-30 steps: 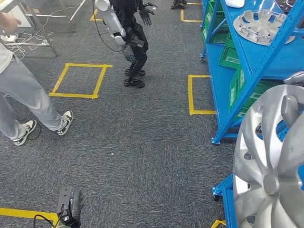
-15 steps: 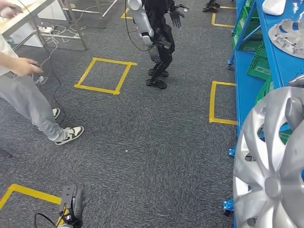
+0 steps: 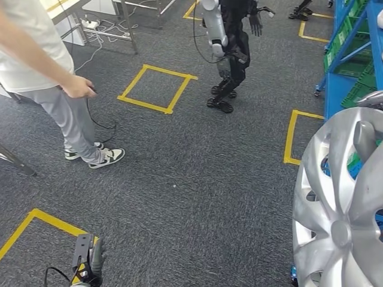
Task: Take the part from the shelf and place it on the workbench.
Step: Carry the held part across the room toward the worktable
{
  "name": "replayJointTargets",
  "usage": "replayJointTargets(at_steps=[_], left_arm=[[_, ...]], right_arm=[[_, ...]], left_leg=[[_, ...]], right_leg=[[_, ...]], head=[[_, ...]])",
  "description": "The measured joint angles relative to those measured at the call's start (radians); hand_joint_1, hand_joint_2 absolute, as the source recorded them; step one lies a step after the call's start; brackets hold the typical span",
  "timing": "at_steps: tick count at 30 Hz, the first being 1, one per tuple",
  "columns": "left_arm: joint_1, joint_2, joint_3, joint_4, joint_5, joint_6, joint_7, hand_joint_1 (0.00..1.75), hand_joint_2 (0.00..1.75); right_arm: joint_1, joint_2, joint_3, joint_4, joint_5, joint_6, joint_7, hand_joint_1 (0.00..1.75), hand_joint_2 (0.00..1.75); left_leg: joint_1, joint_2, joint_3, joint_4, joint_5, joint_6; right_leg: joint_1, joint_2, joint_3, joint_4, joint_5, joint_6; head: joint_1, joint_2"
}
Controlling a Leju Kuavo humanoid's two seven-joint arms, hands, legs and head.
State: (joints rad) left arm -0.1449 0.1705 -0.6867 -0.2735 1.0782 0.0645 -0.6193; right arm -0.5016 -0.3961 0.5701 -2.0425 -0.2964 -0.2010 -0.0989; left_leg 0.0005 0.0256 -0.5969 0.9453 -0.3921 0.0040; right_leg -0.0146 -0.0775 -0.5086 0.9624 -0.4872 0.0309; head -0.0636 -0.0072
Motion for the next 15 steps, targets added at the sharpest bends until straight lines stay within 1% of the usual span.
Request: replayJointTargets(at_steps=[1, 2, 3, 4, 5, 6, 7, 8, 9, 10, 11, 12, 13, 14, 15], left_arm=[[-0.001, 0.000, 0.000, 0.000, 0.000, 0.000, 0.000, 0.00, 0.00], [-0.002, 0.000, 0.000, 0.000, -0.001, 0.000, 0.001, 0.00, 0.00], [-0.003, 0.000, 0.001, 0.000, -0.002, 0.000, 0.001, 0.00, 0.00], [-0.003, 0.000, 0.001, 0.000, -0.002, 0.000, 0.001, 0.00, 0.00], [-0.003, 0.000, 0.001, 0.000, -0.003, 0.000, 0.001, 0.00, 0.00], [-0.003, -0.001, 0.001, 0.000, -0.003, 0.000, 0.001, 0.00, 0.00], [-0.003, -0.001, 0.001, 0.000, -0.003, 0.000, 0.002, 0.00, 0.00], [-0.003, -0.002, 0.002, 0.000, -0.003, 0.000, 0.002, 0.00, 0.00], [-0.003, -0.003, 0.002, 0.000, -0.003, 0.000, 0.002, 0.00, 0.00], [-0.003, -0.004, 0.002, 0.000, -0.003, 0.000, 0.002, 0.00, 0.00], [-0.004, -0.004, 0.002, 0.000, -0.003, 0.000, 0.002, 0.00, 0.00], [-0.003, -0.005, 0.002, 0.000, -0.003, 0.000, 0.002, 0.00, 0.00], [-0.002, -0.004, 0.002, 0.000, -0.003, 0.000, 0.002, 0.00, 0.00], [0.000, -0.003, 0.003, 0.000, -0.003, 0.000, 0.002, 0.00, 0.00], [0.002, -0.002, 0.003, 0.000, -0.003, 0.000, 0.002, 0.00, 0.00]], right_arm=[[0.000, 0.000, -0.001, 0.000, 0.000, 0.000, -0.001, 1.75, 1.75], [0.001, 0.000, -0.002, 0.000, 0.000, 0.000, -0.002, 1.75, 1.75], [0.002, 0.000, -0.002, 0.000, 0.000, 0.000, -0.002, 1.75, 1.75], [0.006, 0.000, -0.002, 0.000, 0.000, -0.001, -0.003, 1.75, 1.75], [0.010, 0.000, -0.002, 0.000, -0.001, -0.001, -0.003, 1.75, 1.75], [0.014, 0.000, -0.002, 0.000, -0.001, -0.001, -0.003, 1.75, 1.75], [0.017, 0.000, -0.002, 0.000, -0.001, -0.001, -0.003, 1.75, 1.75], [0.018, 0.000, -0.002, 0.000, -0.001, -0.001, -0.003, 1.75, 1.75], [0.017, 0.000, -0.003, 0.000, -0.001, -0.001, -0.003, 1.75, 1.75], [0.017, 0.000, -0.003, 0.000, -0.001, -0.001, -0.003, 1.75, 1.75], [0.017, 0.000, -0.003, 0.000, -0.001, -0.001, -0.003, 1.75, 1.75], [0.017, 0.000, -0.003, 0.000, -0.001, -0.001, -0.003, 1.75, 1.75], [0.018, 0.000, -0.003, 0.000, -0.002, -0.001, -0.003, 1.75, 1.75], [0.017, 0.001, -0.003, 0.000, -0.002, 0.000, -0.003, 1.75, 1.75], [0.017, 0.001, -0.003, 0.000, -0.002, 0.000, -0.003, 1.75, 1.75]], left_leg=[[0.002, -0.008, 0.004, -0.002, 0.000, 0.007], [0.003, -0.016, 0.007, -0.003, 0.000, 0.013], [0.002, -0.025, 0.008, -0.003, -0.001, 0.017], [0.000, -0.034, 0.009, -0.003, -0.002, 0.020], [-0.001, -0.045, 0.010, -0.002, -0.003, 0.021], [-0.003, -0.057, 0.012, -0.002, -0.003, 0.022], [-0.004, -0.070, 0.015, -0.002, -0.004, 0.022], [-0.004, -0.082, 0.019, -0.001, -0.006, 0.021], [-0.004, -0.093, 0.022, -0.001, -0.007, 0.020], [-0.005, -0.104, 0.022, 0.002, -0.009, 0.017], [-0.005, -0.113, 0.019, 0.003, -0.009, 0.013], [-0.004, -0.123, 0.015, 0.004, -0.007, 0.008], [-0.003, -0.132, 0.011, 0.003, -0.005, 0.002], [-0.001, -0.138, 0.009, 0.003, -0.004, -0.004], [-0.002, -0.132, 0.005, 0.010, -0.009, -0.010]], right_leg=[[-0.003, 0.019, -0.014, 0.034, -0.021, 0.003], [-0.004, 0.042, -0.041, 0.092, -0.051, 0.004], [-0.004, 0.060, -0.077, 0.167, -0.084, 0.004], [-0.003, 0.069, -0.116, 0.243, -0.111, 0.003], [-0.002, 0.072, -0.147, 0.296, -0.122, 0.002], [-0.002, 0.074, -0.160, 0.312, -0.112, 0.001], [-0.002, 0.077, -0.154, 0.284, -0.083, -0.003], [-0.002, 0.083, -0.130, 0.221, -0.039, -0.007], [-0.002, 0.100, -0.100, 0.145, 0.001, -0.012], [-0.003, 0.118, -0.071, 0.076, 0.029, -0.015], [-0.003, 0.132, -0.050, 0.031, 0.042, -0.017], [-0.002, 0.140, -0.040, 0.010, 0.044, -0.018], [-0.001, 0.136, -0.035, 0.003, 0.043, -0.019], [-0.003, 0.127, -0.031, 0.000, 0.045, -0.022], [-0.005, 0.117, -0.028, -0.006, 0.048, -0.026]], head=[[0.002, 0.000], [0.004, 0.000], [0.007, 0.000], [0.008, 0.000], [0.008, 0.000], [0.009, 0.000], [0.009, 0.000], [0.009, 0.000], [0.010, 0.000], [0.011, 0.000], [0.012, 0.000], [0.012, 0.000], [0.012, 0.000], [0.013, 0.000], [0.013, 0.000]])
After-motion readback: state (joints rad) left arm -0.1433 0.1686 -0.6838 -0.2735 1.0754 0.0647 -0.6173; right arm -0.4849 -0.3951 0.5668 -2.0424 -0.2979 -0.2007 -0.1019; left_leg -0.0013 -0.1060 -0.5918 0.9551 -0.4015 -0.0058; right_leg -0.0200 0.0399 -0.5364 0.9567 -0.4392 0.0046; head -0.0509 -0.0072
